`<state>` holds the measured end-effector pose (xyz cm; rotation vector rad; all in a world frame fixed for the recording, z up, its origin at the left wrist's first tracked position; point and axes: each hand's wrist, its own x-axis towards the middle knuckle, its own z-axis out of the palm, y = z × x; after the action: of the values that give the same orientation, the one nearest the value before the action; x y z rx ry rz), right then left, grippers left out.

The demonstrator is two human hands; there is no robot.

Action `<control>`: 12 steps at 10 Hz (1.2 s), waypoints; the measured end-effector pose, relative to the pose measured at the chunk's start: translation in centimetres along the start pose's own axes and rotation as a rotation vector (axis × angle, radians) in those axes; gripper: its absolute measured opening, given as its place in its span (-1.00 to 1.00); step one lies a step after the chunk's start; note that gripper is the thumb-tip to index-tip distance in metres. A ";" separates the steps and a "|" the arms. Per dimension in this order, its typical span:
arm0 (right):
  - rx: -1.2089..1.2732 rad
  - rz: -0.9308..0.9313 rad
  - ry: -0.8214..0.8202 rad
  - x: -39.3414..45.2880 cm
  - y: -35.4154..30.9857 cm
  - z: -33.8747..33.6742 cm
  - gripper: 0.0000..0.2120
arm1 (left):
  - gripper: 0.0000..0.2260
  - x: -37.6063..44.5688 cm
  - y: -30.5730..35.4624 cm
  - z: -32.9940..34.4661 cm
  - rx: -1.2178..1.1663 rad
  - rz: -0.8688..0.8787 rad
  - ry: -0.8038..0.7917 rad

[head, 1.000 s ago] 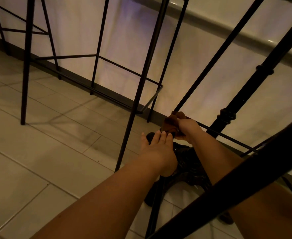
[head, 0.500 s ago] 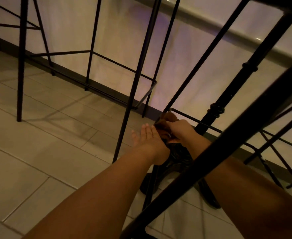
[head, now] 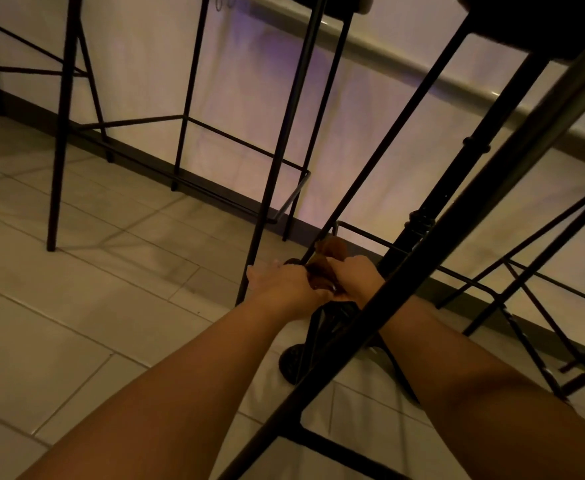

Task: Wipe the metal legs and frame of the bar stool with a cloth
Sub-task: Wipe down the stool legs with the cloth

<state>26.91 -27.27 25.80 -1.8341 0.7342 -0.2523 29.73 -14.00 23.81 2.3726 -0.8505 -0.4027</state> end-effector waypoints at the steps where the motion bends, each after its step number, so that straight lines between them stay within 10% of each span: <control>1: -0.124 0.122 0.049 0.8 0.4 -0.3 -0.85 | -0.56 -0.5 0.2 -0.2 -0.034 -0.020 0.014; 12: -0.096 0.267 0.238 13.1 -1.6 0.3 -0.63 | -0.33 5.7 2.0 3.6 0.419 0.091 -0.037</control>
<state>37.94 -34.47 24.83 -1.7897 1.1642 -0.2656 31.40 -20.48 21.68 2.6969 -1.1481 -0.2505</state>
